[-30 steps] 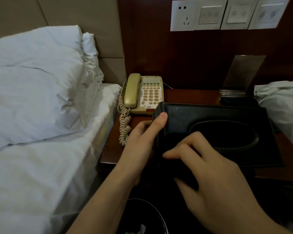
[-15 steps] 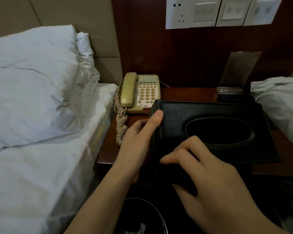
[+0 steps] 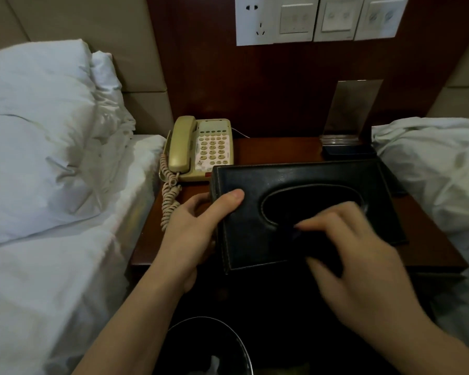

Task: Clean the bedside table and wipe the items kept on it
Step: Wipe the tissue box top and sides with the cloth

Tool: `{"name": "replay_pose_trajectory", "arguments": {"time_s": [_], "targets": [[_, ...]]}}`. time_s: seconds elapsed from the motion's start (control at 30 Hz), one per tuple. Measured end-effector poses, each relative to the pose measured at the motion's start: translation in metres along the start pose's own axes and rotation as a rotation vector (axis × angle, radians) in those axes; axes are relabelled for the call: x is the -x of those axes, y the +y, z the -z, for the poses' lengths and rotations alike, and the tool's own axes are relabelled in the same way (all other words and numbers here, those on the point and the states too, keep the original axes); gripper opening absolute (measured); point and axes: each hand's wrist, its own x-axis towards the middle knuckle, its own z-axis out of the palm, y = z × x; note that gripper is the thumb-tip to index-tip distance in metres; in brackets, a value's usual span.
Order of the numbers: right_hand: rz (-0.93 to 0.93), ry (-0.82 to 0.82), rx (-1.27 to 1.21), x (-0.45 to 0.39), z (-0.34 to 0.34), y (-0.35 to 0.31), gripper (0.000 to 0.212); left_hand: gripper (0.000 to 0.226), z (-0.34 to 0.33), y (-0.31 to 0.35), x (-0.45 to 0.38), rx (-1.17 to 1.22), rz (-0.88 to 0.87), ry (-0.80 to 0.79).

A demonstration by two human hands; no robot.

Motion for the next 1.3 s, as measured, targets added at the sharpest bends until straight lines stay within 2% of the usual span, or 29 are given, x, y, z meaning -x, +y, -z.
{"name": "replay_pose_trajectory", "arguments": {"time_s": [0.1, 0.17, 0.27, 0.33, 0.43, 0.57, 0.73, 0.87, 0.97, 1.03, 1.1, 1.13, 1.17, 1.2, 1.23, 1.3], "targets": [[-0.197, 0.090, 0.092, 0.008, 0.012, 0.029, 0.041, 0.089, -0.001, -0.001, -0.001, -0.005, 0.008, 0.015], [-0.177, 0.083, 0.086, 0.007, 0.006, 0.020, 0.044, 0.080, -0.005, -0.001, -0.003, 0.008, -0.008, 0.019], [0.011, -0.067, -0.005, 0.005, -0.010, -0.009, 0.046, 0.062, -0.010, 0.000, -0.005, 0.028, -0.038, 0.028], [0.073, -0.132, -0.025, 0.004, -0.012, -0.009, 0.041, 0.060, -0.009, -0.001, -0.007, 0.009, -0.041, 0.030], [-0.004, -0.075, -0.038, 0.006, 0.001, 0.021, 0.041, 0.063, -0.006, -0.005, -0.010, 0.029, -0.005, 0.027], [-0.117, -0.016, 0.046, 0.003, 0.025, 0.060, 0.031, 0.060, -0.010, -0.009, -0.011, 0.050, -0.023, 0.037], [-0.056, -0.155, 0.058, -0.004, 0.028, 0.067, 0.031, 0.068, -0.013, -0.011, -0.016, 0.057, 0.003, 0.039], [0.019, -0.283, 0.088, -0.015, 0.035, 0.070, 0.031, 0.062, -0.014, -0.018, -0.019, 0.010, -0.001, 0.052], [0.055, -0.344, 0.095, -0.019, 0.037, 0.071, 0.039, 0.061, -0.014, -0.016, -0.017, -0.046, -0.010, 0.055], [0.044, -0.333, 0.079, -0.019, 0.036, 0.070, 0.039, 0.079, -0.014, -0.015, -0.016, -0.182, -0.101, 0.119], [0.039, -0.317, 0.073, -0.020, 0.034, 0.071, 0.038, 0.094, -0.016, -0.013, -0.009, -0.488, -0.386, 0.323], [0.038, -0.315, 0.075, -0.021, 0.033, 0.071, 0.039, 0.087, -0.020, -0.010, -0.003, -0.606, -0.618, 0.393], [0.034, -0.319, 0.073, -0.021, 0.033, 0.071, 0.039, 0.069, -0.029, -0.005, 0.004, -0.682, -0.859, 0.387], [0.031, -0.325, 0.068, -0.021, 0.033, 0.072, 0.040, 0.049, -0.041, -0.001, 0.010, -0.749, -1.023, 0.283], [0.029, -0.328, 0.063, -0.021, 0.033, 0.072, 0.040, 0.036, -0.053, 0.002, 0.015, -0.845, -1.096, 0.137], [0.030, -0.325, 0.062, -0.020, 0.033, 0.071, 0.040, 0.035, -0.071, 0.000, 0.015, -1.133, -0.997, -0.097]]}}
